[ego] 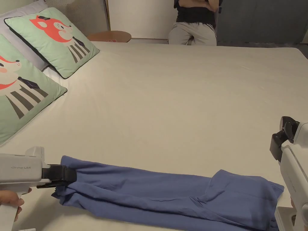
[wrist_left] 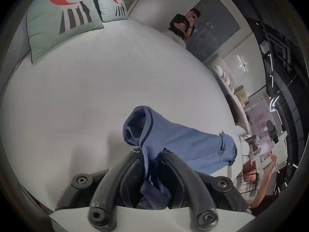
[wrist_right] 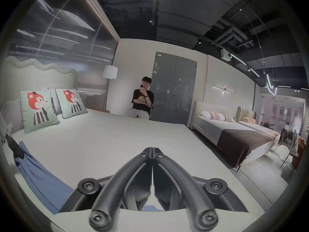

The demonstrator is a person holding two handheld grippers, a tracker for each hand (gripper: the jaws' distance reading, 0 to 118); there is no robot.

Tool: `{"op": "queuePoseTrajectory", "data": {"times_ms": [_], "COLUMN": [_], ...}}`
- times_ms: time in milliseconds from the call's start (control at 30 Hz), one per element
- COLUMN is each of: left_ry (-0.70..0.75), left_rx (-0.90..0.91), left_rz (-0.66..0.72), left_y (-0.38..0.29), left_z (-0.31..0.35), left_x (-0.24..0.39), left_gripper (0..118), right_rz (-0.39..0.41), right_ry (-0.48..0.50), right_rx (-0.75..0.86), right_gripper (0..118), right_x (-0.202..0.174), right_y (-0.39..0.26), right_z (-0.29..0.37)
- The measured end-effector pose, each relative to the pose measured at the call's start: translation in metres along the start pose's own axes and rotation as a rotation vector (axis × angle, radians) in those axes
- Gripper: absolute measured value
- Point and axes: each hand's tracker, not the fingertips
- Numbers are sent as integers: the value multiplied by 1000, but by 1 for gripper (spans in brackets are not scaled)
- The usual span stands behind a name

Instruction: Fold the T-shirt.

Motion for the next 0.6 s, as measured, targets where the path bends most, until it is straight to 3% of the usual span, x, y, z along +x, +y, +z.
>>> {"op": "queuePoseTrajectory", "data": {"times_ms": [133, 367, 600], "left_ry": [57, 3, -76], "left_rx": [-58, -130, -193], "left_rz": [-50, -149, -205], "left_y": [-4, -27, -48], "left_z": [-26, -81, -140], "left_x": [54, 146, 196], "left_gripper": [6, 6, 6], "right_rz": [-2, 4, 4], "right_ry": [3, -12, -31], "right_rx": [4, 4, -5], "right_gripper": [0, 0, 0], "right_x": [3, 15, 28], "right_y": [0, 0, -3], "right_z": [6, 14, 18]}}
